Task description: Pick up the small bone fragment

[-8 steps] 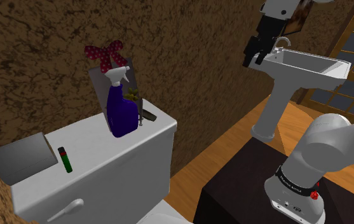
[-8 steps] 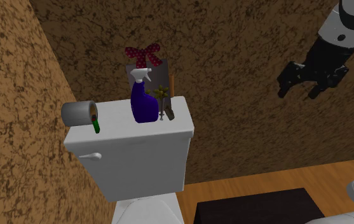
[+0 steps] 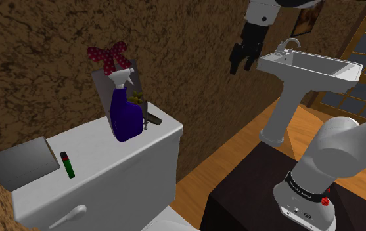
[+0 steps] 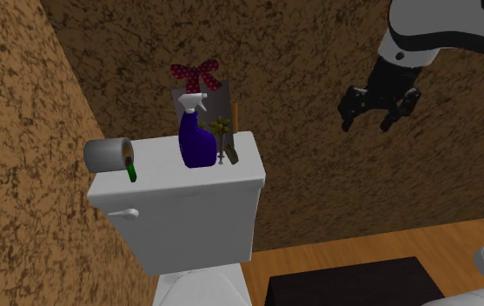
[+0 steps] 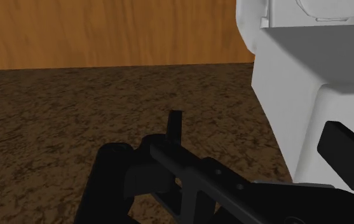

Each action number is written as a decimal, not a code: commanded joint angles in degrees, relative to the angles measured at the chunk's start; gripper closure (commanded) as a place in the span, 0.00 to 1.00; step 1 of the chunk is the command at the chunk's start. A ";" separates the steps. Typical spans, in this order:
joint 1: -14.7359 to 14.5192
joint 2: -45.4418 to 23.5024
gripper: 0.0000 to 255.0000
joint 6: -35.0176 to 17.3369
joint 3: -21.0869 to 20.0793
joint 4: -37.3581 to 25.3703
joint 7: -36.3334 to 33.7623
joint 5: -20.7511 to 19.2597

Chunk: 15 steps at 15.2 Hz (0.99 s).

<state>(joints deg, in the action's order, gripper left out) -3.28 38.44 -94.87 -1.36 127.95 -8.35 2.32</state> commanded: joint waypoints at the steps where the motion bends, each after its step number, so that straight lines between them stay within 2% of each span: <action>1: -0.76 -3.50 0.00 -1.46 -2.11 -1.56 -1.85 0.64; 8: -2.64 -16.22 0.00 -5.38 -8.24 -8.47 -7.42 0.77; 15: -4.53 -30.45 0.00 -7.15 -13.68 -18.56 -13.52 -1.81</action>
<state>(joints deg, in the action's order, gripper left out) -7.54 10.00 -101.93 -14.37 110.96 -21.03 0.99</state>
